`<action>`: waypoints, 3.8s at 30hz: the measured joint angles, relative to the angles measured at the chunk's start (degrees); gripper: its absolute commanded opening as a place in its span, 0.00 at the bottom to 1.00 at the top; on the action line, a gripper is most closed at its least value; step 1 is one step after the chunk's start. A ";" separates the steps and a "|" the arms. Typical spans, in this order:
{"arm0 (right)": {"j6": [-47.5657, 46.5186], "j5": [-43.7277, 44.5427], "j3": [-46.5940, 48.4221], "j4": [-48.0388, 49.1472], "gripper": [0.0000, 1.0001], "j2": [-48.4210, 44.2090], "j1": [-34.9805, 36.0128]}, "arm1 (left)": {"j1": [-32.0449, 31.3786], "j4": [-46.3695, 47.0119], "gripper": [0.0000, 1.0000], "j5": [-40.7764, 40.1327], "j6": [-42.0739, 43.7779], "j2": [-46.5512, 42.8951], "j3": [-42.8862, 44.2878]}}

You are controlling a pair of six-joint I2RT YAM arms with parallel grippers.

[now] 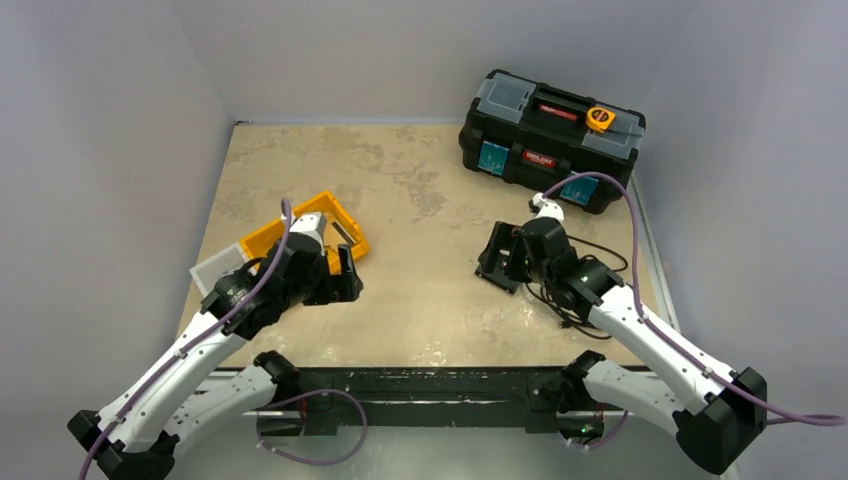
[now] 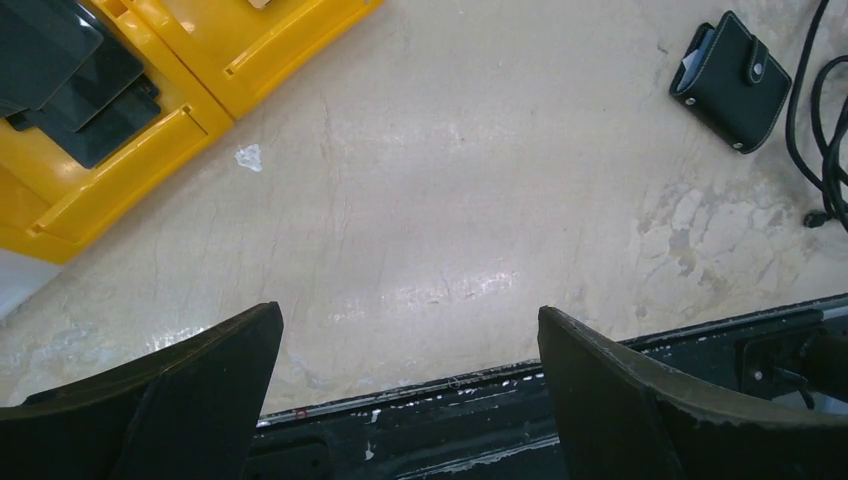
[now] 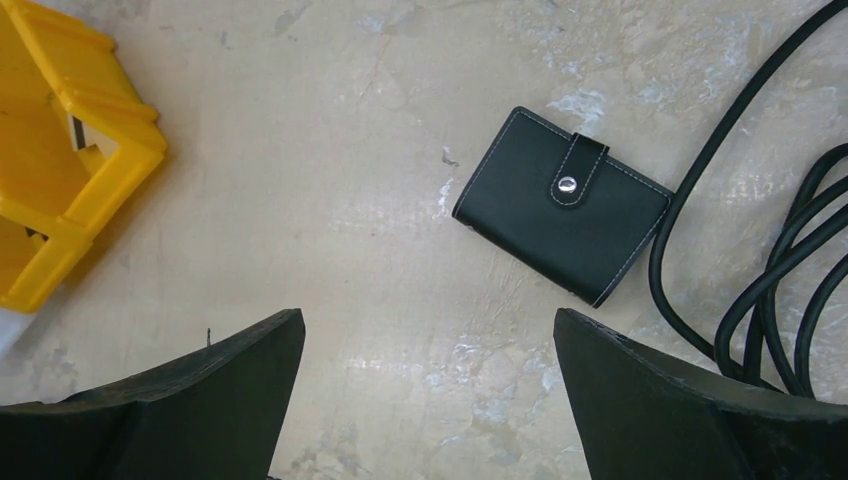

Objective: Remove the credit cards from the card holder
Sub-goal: Move the card holder to the corner of the board, then open the card holder at the corner of the board.

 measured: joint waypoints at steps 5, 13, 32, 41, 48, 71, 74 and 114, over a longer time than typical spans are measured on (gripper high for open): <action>-0.28 1.64 0.02 -0.33 0.97 2.89 0.02 | 0.00 -0.68 1.00 -1.92 -0.26 2.75 1.03; -0.52 5.35 0.07 -0.72 0.90 3.58 0.02 | 0.00 -2.75 1.00 -3.56 -1.42 2.27 2.71; -3.85 10.23 0.90 -0.26 0.51 17.27 -1.95 | 0.00 -5.49 1.00 -2.89 -2.38 0.26 3.06; -5.64 10.10 2.19 3.19 0.42 24.44 -4.00 | 0.00 -5.55 1.00 -1.27 -2.36 -0.28 3.02; -6.34 10.60 5.73 4.81 0.39 30.42 -3.98 | 0.00 -5.49 1.00 -1.03 -2.36 -0.31 2.64; -4.92 13.73 6.29 7.19 0.00 36.17 -3.93 | 0.00 -3.41 1.00 1.53 -2.19 0.57 0.52; -3.48 12.02 4.63 7.56 0.00 34.23 -3.98 | 0.00 -2.45 0.99 2.64 -2.23 0.74 -0.72; 47.43 -2.03 -5.11 22.69 0.00 29.57 26.64 | -6.32 41.29 0.00 25.09 -19.39 31.58 -18.01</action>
